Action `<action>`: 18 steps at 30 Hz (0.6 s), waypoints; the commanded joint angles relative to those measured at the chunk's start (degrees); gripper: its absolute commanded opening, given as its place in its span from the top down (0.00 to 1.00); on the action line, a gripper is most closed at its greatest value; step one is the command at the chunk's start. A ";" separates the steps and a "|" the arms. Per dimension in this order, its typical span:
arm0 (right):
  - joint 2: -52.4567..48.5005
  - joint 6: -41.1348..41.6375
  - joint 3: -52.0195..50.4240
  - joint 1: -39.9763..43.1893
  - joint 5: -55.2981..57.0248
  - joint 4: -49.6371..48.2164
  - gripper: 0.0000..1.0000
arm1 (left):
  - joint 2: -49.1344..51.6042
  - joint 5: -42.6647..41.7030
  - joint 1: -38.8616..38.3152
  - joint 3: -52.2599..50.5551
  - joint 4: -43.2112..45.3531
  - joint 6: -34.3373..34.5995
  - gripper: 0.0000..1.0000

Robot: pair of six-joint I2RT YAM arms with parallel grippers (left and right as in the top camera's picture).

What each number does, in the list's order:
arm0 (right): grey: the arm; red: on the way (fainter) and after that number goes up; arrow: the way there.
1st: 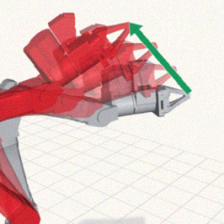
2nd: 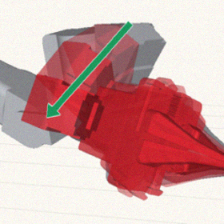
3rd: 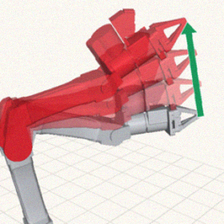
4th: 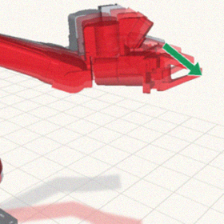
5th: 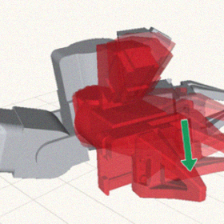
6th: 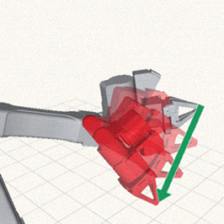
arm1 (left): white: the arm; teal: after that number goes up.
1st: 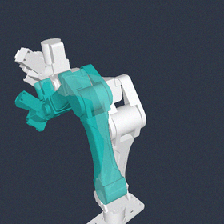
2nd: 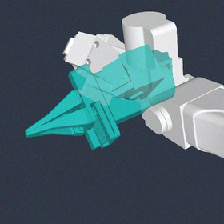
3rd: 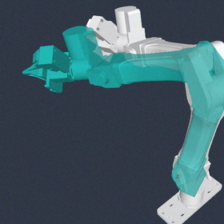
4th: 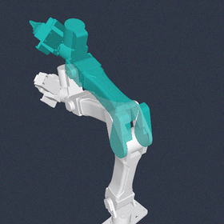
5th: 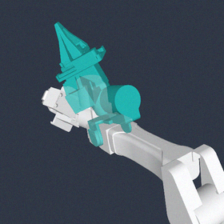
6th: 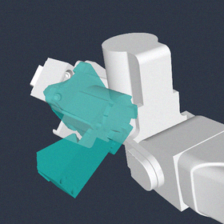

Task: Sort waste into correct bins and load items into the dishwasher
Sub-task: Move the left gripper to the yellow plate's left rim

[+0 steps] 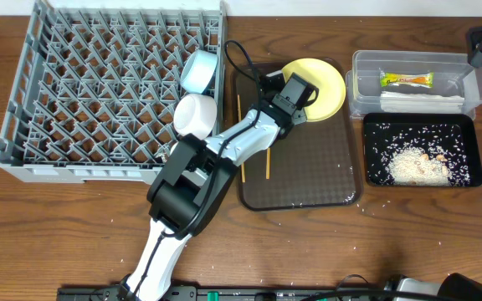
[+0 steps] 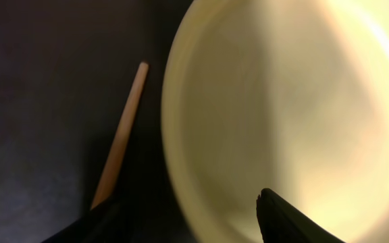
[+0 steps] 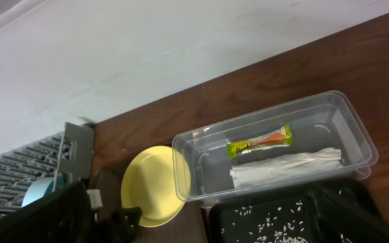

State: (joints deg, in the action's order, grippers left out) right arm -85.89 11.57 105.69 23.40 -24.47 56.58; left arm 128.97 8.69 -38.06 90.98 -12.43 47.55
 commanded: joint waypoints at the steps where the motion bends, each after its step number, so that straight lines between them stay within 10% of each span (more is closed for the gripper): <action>1: -0.11 0.59 0.04 0.59 -0.39 0.11 0.01 | 2.10 1.01 -0.48 -0.15 0.61 1.05 0.40; 11: -0.11 0.59 0.04 0.59 -0.39 0.11 0.01 | 5.99 2.69 -0.48 -0.46 1.18 1.01 0.41; 18: -0.11 0.59 0.04 0.59 -0.39 0.11 0.01 | 8.33 3.50 -0.22 -0.50 1.44 1.03 0.68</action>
State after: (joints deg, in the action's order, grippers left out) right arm -85.89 11.57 105.69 23.40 -24.47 56.58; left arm 131.96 13.10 -38.70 92.51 -8.93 47.79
